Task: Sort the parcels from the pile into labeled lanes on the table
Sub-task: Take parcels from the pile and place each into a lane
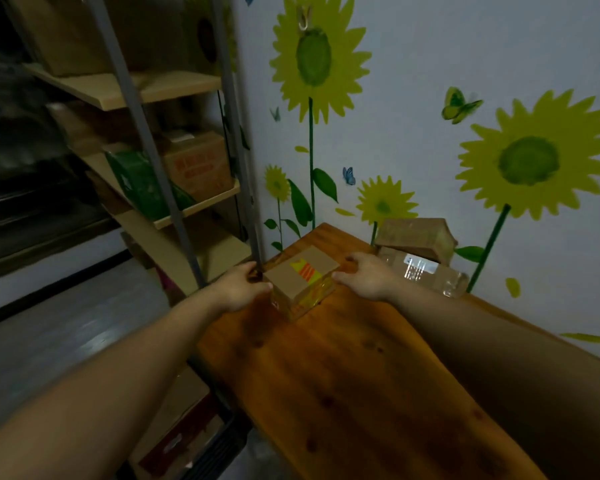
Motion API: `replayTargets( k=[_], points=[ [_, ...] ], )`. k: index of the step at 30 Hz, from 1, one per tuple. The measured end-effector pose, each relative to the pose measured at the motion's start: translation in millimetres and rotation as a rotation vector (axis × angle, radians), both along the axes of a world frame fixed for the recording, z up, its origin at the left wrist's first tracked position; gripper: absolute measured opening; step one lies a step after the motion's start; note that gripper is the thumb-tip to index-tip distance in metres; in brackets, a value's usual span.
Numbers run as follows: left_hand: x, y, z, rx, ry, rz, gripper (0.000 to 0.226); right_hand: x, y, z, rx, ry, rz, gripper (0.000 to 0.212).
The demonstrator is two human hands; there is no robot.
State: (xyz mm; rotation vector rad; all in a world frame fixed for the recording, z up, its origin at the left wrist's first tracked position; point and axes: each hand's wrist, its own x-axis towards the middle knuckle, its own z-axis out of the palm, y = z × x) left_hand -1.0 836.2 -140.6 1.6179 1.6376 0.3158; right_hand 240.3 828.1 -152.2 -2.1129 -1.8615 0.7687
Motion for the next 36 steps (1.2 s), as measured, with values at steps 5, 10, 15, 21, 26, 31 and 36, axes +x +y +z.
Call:
replayTargets(
  k=[5,10,15,21,26,31,36],
  points=[
    [8,66,-25,-0.065,-0.006,0.029,0.067,-6,72,-29,-0.071,0.012,-0.028,0.070],
    [17,118,-67,-0.237,-0.041,0.102,0.069,-12,134,-74,-0.123,-0.009,-0.019,0.071],
    [26,138,-112,-0.484,-0.263,0.232,0.068,-12,152,-110,-0.170,0.087,-0.068,0.080],
    [25,148,-108,-0.509,-0.373,0.250,0.062,10,132,-109,-0.280,0.433,-0.273,0.053],
    [25,131,-85,-0.349,-0.479,0.267,0.051,-5,89,-75,-0.065,0.570,-0.464,0.053],
    [7,100,-62,-0.002,-0.478,0.220,0.026,-29,31,-40,0.171,0.441,-0.620,0.053],
    [-2,63,-32,-0.071,-0.669,-0.054,0.049,-45,-34,-16,0.302,0.607,-0.620,0.058]
  ],
)
